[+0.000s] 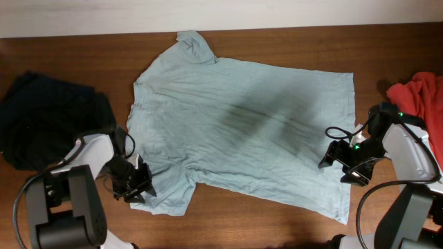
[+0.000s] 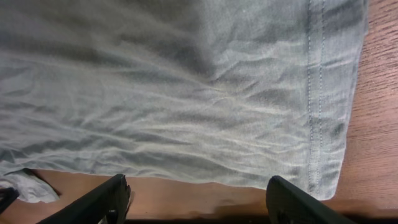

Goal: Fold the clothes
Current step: 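Grasp the shirt's bottom left and bottom right hem corners with both grippers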

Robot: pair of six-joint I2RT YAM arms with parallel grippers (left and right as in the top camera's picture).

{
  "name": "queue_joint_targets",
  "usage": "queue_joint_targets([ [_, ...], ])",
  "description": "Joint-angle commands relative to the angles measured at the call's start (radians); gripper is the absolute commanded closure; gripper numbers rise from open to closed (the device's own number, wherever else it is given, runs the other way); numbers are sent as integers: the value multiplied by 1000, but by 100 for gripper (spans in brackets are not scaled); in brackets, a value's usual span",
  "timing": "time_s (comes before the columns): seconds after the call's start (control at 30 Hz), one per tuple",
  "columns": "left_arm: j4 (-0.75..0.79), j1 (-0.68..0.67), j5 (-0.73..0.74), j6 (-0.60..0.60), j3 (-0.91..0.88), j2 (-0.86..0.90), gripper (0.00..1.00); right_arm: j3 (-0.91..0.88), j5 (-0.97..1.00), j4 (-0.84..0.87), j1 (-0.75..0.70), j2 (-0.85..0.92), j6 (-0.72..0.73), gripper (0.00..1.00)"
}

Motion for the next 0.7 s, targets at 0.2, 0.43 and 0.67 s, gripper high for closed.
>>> queue_joint_targets([
  [0.2, 45, 2, -34, -64, -67, -27, 99, -3, -2, 18, 5, -15, 0, 23],
  [0.43, -65, 33, -102, -63, 31, -190, 100, -5, -6, -34, 5, -13, 20, 12],
  [0.67, -99, 43, -102, -63, 30, -279, 82, -68, -40, -89, 5, -13, 76, 16],
])
